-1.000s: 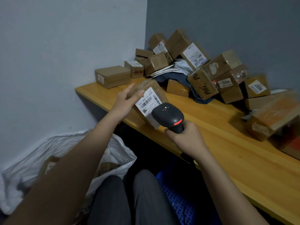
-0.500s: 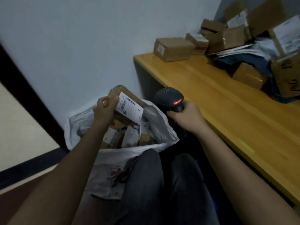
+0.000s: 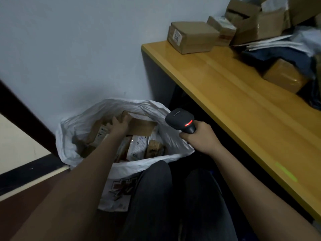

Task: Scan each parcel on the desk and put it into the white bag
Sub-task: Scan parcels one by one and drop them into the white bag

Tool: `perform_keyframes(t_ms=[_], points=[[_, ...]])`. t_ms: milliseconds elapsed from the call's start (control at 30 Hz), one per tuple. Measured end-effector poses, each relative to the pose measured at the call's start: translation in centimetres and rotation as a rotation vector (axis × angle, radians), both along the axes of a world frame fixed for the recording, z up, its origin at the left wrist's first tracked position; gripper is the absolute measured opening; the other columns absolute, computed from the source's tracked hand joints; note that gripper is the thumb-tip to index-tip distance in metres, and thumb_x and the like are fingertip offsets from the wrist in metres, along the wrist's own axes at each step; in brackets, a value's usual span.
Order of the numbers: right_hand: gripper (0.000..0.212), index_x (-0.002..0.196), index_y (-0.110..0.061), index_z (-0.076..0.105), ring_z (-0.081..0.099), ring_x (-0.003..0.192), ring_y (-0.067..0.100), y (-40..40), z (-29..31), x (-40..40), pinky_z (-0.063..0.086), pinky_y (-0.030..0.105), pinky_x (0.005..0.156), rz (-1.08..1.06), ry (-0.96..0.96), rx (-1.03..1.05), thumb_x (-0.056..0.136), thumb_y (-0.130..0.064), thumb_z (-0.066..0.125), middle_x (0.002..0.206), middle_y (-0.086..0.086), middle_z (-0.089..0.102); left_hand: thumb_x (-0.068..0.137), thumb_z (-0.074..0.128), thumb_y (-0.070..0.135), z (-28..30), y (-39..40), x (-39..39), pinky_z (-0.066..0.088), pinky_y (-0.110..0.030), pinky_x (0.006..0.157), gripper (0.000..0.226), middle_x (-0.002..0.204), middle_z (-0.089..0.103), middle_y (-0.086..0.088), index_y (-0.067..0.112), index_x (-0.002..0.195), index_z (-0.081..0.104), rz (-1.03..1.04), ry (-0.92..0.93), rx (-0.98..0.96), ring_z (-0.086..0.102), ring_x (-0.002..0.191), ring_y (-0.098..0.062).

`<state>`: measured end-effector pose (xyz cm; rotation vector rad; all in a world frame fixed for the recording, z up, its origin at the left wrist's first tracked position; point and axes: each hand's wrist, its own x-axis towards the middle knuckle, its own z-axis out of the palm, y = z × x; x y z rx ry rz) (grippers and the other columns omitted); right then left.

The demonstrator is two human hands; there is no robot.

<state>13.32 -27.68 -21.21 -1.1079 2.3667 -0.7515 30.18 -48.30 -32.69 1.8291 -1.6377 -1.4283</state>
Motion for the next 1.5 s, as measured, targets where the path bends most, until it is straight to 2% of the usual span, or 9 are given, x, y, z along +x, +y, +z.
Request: perform_keyframes(t_ms=[67,133,300,533,733,1033,1200,1367,1500], points=[[0.015,0.070,-0.018,0.058,0.065,0.072,0.020,0.1,-0.1,-0.1,0.046,0.031,0.061,-0.003,0.005,0.000,0.076,-0.021,0.071,0.071,0.003,0.067,0.078,0.053,0.065,-1.2,-0.5,-0.3,0.046,-0.062,0.094,0.081,0.147,0.031,-0.018,0.025,0.146,0.033,-0.072,0.059,-0.076,0.048,0.123,-0.048],[0.018,0.066,-0.021,0.055,0.062,0.069,0.018,0.2,0.0,-0.3,0.042,0.029,0.059,-0.023,0.001,-0.014,0.076,-0.020,0.071,0.067,0.000,0.063,0.088,0.056,0.045,0.3,0.6,-0.8,0.051,-0.056,0.090,0.061,0.138,0.044,-0.018,0.016,0.140,0.042,-0.154,0.101,-0.157,0.057,0.112,-0.042],[0.017,0.068,-0.019,0.056,0.057,0.065,0.016,1.7,1.5,-0.4,0.040,0.029,0.057,-0.063,-0.007,-0.048,0.077,-0.020,0.070,0.066,-0.001,0.060,0.098,0.051,0.021,5.3,4.0,-2.3,0.042,-0.019,0.072,0.033,0.124,0.054,-0.003,0.014,0.131,0.051,-0.253,0.239,-0.318,0.051,0.103,-0.014],[0.011,0.074,-0.016,0.058,0.059,0.060,0.022,8.0,7.1,-1.2,0.044,0.032,0.056,-0.255,-0.005,-0.233,0.078,-0.019,0.068,0.065,0.004,0.063,0.098,0.054,0.024,14.7,9.4,-6.0,0.039,0.001,0.067,0.028,0.103,0.059,0.003,0.011,0.122,0.060,-0.456,0.450,-0.499,0.055,0.086,0.001],[0.010,0.076,-0.013,0.059,0.058,0.054,0.020,17.5,11.6,-4.2,0.047,0.032,0.056,-0.502,-0.039,-0.363,0.079,-0.015,0.068,0.065,0.006,0.061,0.098,0.052,0.037,19.9,16.4,-12.9,0.042,-0.023,0.076,0.023,0.109,0.060,0.005,0.025,0.117,0.059,-0.712,0.498,-0.427,0.058,0.102,-0.013],[0.009,0.085,-0.008,0.063,0.060,0.056,0.015,33.1,13.5,-10.7,0.046,0.028,0.051,-0.894,0.028,-0.537,0.081,-0.016,0.066,0.075,0.008,0.066,0.096,0.054,0.039,23.2,32.1,-24.9,0.043,-0.025,0.074,0.022,0.110,0.058,0.007,0.028,0.115,0.056,-1.104,0.476,-0.476,0.057,0.099,-0.011],[0.011,0.087,-0.010,0.063,0.060,0.060,0.018,39.5,13.9,-13.1,0.049,0.030,0.056,-1.017,0.038,-0.612,0.084,-0.019,0.067,0.072,0.007,0.064,0.094,0.057,0.043,23.8,40.3,-30.7,0.046,-0.032,0.090,0.049,0.128,0.049,0.004,0.022,0.136,0.043,-1.277,0.414,-0.486,0.052,0.114,-0.015],[0.010,0.084,-0.006,0.065,0.061,0.062,0.021,43.3,14.2,-15.0,0.053,0.037,0.062,-1.129,0.042,-0.640,0.081,-0.015,0.065,0.074,0.011,0.065,0.086,0.067,0.046,23.0,46.6,-35.1,0.032,-0.044,0.110,0.086,0.155,0.014,-0.002,0.034,0.152,0.013,-1.386,0.346,-0.547,0.027,0.140,-0.029],[0.009,0.077,-0.014,0.060,0.059,0.060,0.016,44.8,13.9,-15.6,0.050,0.028,0.058,-1.139,0.054,-0.639,0.084,-0.013,0.066,0.069,0.004,0.063,0.077,0.073,0.052,22.3,49.3,-36.8,0.025,-0.048,0.112,0.109,0.159,-0.009,-0.002,0.040,0.151,-0.006,-1.400,0.275,-0.621,0.009,0.145,-0.035]])
